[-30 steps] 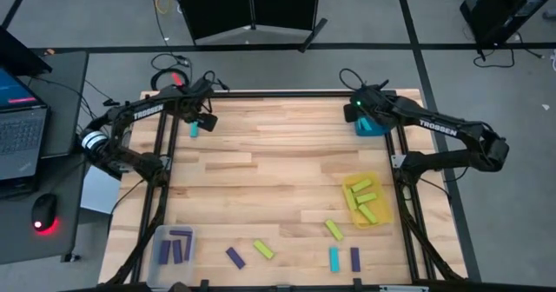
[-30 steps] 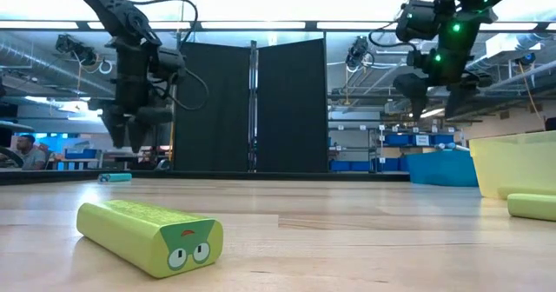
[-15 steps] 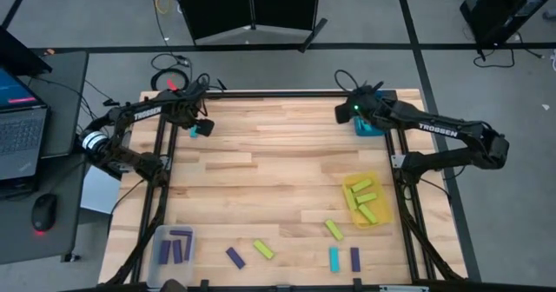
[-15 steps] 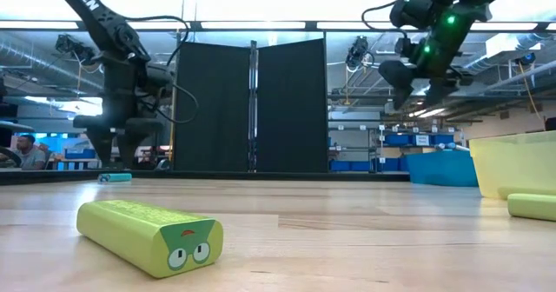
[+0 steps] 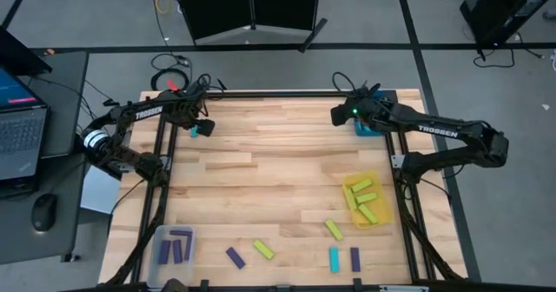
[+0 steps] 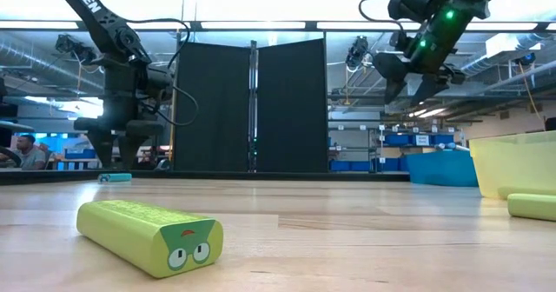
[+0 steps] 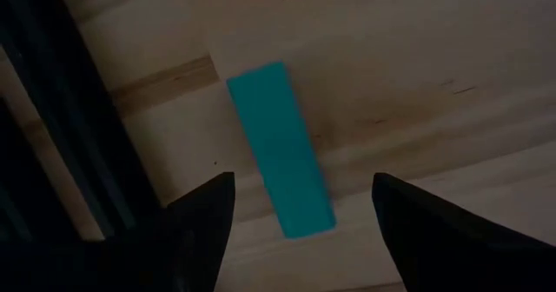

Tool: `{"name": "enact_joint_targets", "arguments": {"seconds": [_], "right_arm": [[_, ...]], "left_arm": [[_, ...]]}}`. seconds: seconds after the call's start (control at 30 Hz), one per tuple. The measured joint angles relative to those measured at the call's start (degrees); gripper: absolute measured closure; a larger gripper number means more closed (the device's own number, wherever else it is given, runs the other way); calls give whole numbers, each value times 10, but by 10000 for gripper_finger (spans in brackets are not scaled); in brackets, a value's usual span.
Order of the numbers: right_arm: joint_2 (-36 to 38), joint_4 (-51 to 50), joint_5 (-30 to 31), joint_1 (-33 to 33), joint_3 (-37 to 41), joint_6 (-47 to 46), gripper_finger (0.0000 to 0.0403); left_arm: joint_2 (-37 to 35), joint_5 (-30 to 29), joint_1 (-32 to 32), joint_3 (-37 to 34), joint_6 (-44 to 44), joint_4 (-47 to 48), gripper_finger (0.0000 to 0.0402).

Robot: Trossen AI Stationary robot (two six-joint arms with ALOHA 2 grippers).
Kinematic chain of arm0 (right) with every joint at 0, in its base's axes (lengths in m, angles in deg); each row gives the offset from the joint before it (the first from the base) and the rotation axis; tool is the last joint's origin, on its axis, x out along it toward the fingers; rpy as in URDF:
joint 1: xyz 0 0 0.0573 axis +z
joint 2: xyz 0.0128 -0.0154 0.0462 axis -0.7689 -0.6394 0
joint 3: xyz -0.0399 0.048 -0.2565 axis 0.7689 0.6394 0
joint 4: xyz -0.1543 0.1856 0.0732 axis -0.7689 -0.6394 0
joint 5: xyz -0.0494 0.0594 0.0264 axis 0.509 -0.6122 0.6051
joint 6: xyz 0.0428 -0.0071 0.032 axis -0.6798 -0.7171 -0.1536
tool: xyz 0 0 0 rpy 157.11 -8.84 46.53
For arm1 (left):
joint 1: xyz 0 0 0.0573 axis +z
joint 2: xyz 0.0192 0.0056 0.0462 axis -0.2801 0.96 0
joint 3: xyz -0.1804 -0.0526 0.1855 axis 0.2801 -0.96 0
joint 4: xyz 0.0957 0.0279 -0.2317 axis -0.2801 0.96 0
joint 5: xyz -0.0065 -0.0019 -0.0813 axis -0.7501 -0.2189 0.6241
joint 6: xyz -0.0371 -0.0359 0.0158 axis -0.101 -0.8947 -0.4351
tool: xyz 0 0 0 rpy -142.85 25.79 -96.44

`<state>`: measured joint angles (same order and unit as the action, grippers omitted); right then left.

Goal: Sort blocks
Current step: Put the blue block into the blue bin

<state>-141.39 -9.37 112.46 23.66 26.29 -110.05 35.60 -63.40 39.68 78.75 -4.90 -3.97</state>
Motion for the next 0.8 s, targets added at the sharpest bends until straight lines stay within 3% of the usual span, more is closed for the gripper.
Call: {"name": "enact_joint_targets", "arguments": {"seconds": [0.33,0.6,0.8], "right_arm": [[0,18,0,16,0,3,80],[0,42,0,31,0,22,83],[0,55,0,42,0,48,84]], "left_arm": [[4,24,0,1,-17,-1,122],[67,11,-2,49,-56,47,122],[74,10,-2,57,-74,49,122]]}}
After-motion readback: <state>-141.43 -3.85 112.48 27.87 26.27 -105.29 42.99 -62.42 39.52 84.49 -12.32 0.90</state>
